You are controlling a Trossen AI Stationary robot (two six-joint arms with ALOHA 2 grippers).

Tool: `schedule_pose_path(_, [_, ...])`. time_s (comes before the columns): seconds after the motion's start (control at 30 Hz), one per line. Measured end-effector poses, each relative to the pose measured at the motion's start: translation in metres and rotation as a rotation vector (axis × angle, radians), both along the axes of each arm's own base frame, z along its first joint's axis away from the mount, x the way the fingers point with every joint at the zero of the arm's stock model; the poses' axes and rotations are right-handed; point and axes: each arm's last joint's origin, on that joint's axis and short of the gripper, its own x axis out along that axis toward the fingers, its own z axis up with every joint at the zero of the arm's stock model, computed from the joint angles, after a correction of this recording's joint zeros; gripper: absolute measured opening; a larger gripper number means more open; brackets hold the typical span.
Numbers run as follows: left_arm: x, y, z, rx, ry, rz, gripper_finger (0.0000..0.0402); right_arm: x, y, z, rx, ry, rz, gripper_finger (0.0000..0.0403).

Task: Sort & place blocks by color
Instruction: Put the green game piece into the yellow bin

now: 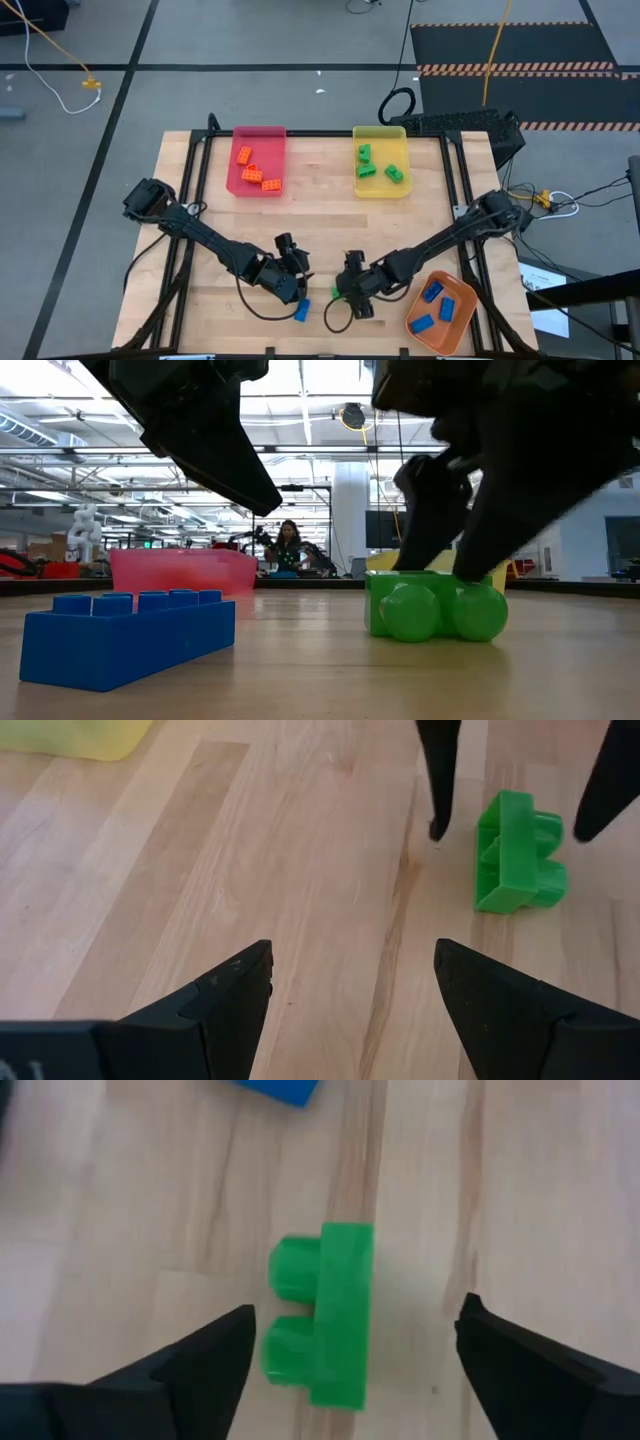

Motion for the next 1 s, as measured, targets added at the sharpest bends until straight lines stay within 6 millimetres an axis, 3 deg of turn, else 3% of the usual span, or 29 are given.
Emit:
schedule_pose_path(0.13, [-0.001,0.0,-0.001,0.004,0.012,0.0,0.0278,0.004,0.002,-0.011,0.023,0.012,0.005,0.0337])
schedule_pose_path(0.3, [-0.001,0.0,-0.001,0.003,0.017,0.004,0.0278,0.006,0.003,-0.024,0.017,0.046,-0.021,0.0313])
schedule_pose_path(0.4, [-0.002,0.0,-0.001,0.003,0.018,0.005,0.0278,0.006,0.003,-0.024,0.011,0.044,-0.021,0.0277])
schedule_pose_path(0.63, [-0.002,0.0,-0.001,0.002,0.017,0.006,0.0278,0.006,0.002,-0.024,0.013,0.043,-0.022,0.0148])
schedule_pose_path(0.83, [-0.002,0.0,-0.001,0.001,0.017,0.006,0.0278,0.01,-0.007,-0.023,-0.002,0.041,-0.05,0.0148])
schedule_pose_path(1.0, [-0.002,0.0,-0.001,0.002,0.017,0.007,0.0278,0.003,-0.028,-0.006,-0.183,0.037,-0.119,0.0148])
